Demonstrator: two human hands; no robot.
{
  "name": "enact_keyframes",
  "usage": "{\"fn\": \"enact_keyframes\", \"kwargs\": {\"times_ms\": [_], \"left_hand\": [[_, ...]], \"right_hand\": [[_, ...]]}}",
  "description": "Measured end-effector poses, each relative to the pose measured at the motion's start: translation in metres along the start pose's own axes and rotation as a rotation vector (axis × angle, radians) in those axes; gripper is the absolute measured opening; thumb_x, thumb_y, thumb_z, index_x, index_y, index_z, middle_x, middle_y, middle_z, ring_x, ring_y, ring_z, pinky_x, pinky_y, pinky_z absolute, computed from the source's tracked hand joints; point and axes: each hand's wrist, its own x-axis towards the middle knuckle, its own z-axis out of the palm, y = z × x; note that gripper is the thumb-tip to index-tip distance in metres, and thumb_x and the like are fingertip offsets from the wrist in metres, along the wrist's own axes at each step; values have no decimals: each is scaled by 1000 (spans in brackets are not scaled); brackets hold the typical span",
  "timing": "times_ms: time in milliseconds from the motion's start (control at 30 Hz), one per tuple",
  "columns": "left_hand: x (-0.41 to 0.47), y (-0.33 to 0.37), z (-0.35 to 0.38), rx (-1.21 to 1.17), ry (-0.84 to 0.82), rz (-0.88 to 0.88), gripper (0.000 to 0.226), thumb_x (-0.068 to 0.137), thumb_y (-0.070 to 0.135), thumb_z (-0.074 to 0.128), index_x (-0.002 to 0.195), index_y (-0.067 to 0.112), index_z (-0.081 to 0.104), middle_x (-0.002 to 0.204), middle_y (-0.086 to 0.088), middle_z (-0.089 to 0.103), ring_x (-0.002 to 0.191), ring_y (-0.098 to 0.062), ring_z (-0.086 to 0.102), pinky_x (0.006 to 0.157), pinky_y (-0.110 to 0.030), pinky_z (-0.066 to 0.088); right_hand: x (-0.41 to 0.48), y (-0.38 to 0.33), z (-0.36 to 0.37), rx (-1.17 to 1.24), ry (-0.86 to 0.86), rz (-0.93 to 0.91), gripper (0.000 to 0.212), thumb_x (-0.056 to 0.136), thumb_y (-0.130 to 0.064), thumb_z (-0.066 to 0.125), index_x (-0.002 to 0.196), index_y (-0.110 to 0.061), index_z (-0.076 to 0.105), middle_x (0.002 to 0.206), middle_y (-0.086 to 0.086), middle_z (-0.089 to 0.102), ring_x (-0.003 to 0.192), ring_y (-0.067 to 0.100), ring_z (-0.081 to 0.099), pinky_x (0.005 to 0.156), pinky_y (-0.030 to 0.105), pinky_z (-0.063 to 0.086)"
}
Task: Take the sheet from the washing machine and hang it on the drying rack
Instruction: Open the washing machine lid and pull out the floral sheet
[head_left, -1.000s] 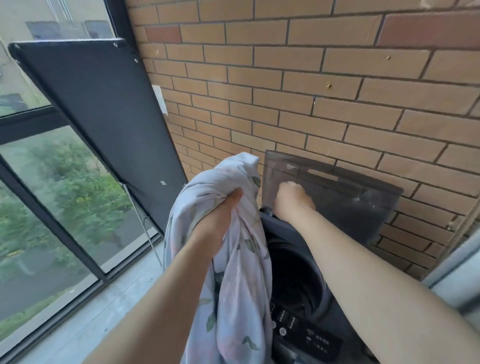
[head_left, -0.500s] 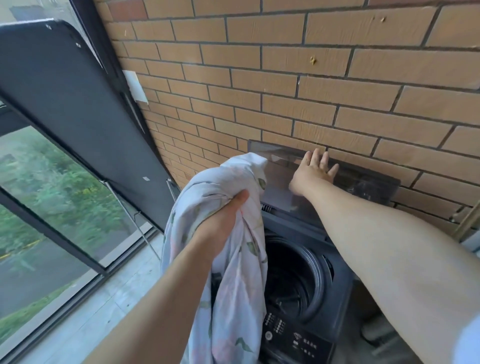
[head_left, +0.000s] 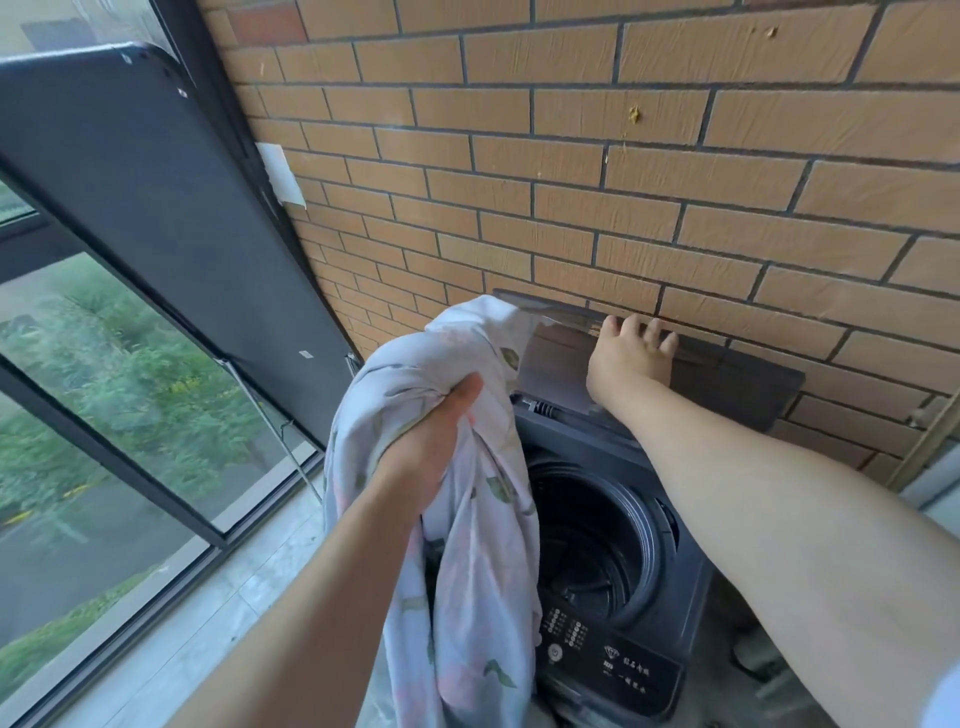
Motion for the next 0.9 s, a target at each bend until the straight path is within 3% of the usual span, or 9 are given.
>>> {"fn": "enact_keyframes", "kwargs": {"times_ms": [100, 200, 300, 400, 567, 667, 733, 900], "left_hand": [[-12, 1, -14, 6, 20, 1, 59, 81, 51, 77, 132, 26, 61, 126, 5, 67, 119, -17, 60, 112, -41, 41], [-25, 0, -33, 10, 21, -8, 54, 81, 54, 75, 127, 30, 61, 120, 9, 66, 112, -14, 59, 105, -37, 42], [-41, -3, -55, 9, -5, -19, 44, 86, 53, 71, 122, 33, 56, 110, 13, 63, 107, -11, 54, 95, -33, 37], [-51, -9, -78, 39, 16, -23, 61, 78, 61, 76, 128, 29, 61, 121, 9, 67, 114, -15, 60, 105, -38, 43], [-61, -21, -116, 30, 82, -14, 55, 83, 56, 73, 127, 25, 62, 121, 9, 66, 112, -14, 58, 103, -33, 40], [-71, -22, -126, 34, 105, -10, 36, 88, 50, 70, 115, 30, 58, 97, 13, 60, 90, -9, 55, 94, -28, 36], [-74, -26, -132, 3, 108, -6, 27, 92, 45, 68, 111, 31, 54, 87, 18, 55, 76, 2, 50, 91, -24, 34], [-80, -29, -133, 27, 138, 35, 31, 96, 40, 63, 120, 35, 43, 102, 16, 47, 103, -5, 43, 81, -12, 31]], "right_hand": [[-21, -3, -3, -13, 54, -43, 72, 87, -16, 64, 151, -18, 31, 152, 18, 35, 142, 41, 33, 115, 55, 27], [-47, -9, 0, 5, 80, -77, 59, 87, -9, 60, 140, -20, 39, 135, 17, 47, 121, 38, 53, 102, 48, 39], [-72, -20, 13, -9, 36, -115, 53, 87, -7, 56, 137, -17, 42, 130, 16, 53, 116, 36, 57, 97, 45, 40], [-96, -31, 33, -46, -53, -198, 49, 88, -5, 52, 135, -14, 43, 128, 16, 60, 118, 36, 57, 98, 45, 41], [-131, -47, 77, -93, -180, -287, 53, 89, -4, 55, 138, -12, 36, 132, 21, 55, 118, 40, 56, 98, 47, 44], [-140, -51, 97, -121, -248, -304, 51, 90, -6, 54, 138, -14, 38, 137, 19, 49, 123, 38, 52, 100, 46, 42], [-142, -54, 110, -122, -327, -333, 53, 90, -3, 53, 140, -12, 37, 139, 20, 44, 121, 38, 53, 100, 46, 43], [-134, -49, 137, -90, -577, -382, 49, 87, 1, 47, 135, -8, 38, 142, 23, 29, 108, 38, 56, 84, 40, 52]]}}
